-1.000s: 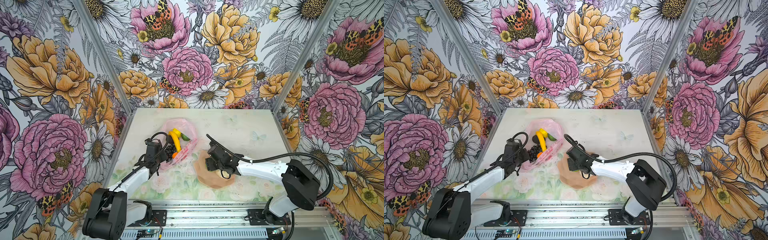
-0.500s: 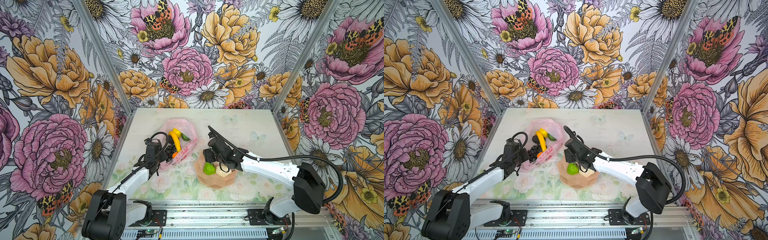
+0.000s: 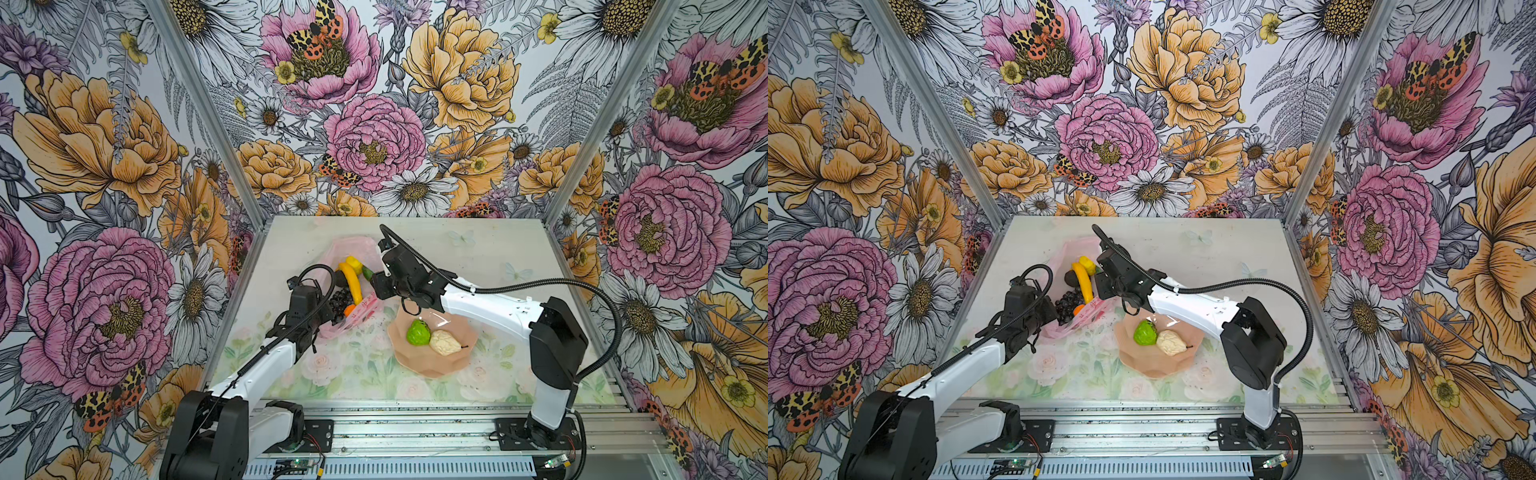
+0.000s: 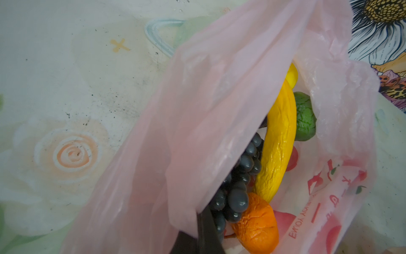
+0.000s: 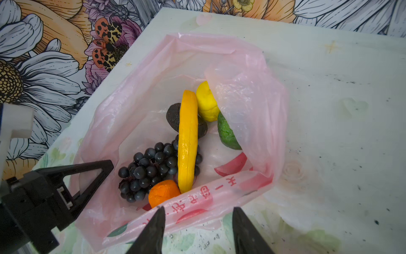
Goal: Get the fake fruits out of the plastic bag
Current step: 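Move the right gripper back into the bag toward the lemon and dark green fruit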
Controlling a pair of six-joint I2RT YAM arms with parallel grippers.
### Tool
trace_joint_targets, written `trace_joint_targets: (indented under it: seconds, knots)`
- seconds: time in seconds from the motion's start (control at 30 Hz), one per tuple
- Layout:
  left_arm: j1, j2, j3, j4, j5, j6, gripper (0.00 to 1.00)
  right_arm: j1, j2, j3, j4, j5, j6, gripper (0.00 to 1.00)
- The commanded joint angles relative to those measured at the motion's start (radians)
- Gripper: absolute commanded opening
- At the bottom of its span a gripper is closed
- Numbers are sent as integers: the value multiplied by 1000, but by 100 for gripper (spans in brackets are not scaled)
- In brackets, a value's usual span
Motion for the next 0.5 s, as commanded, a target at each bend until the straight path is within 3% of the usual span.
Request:
trace_joint_targets:
  seconds: [0.0,0.23,0.47]
  knots:
    - [-8,-26,-15,30,4,8,0,2,78,87,20,-41,-13,47]
    - [-28,-47,-17,41,2,20,0,-28,212,198,19,-56,0,36]
    - [-53,-50,-11,44,-5,36,0,-60,333,280,18,-67,14,35]
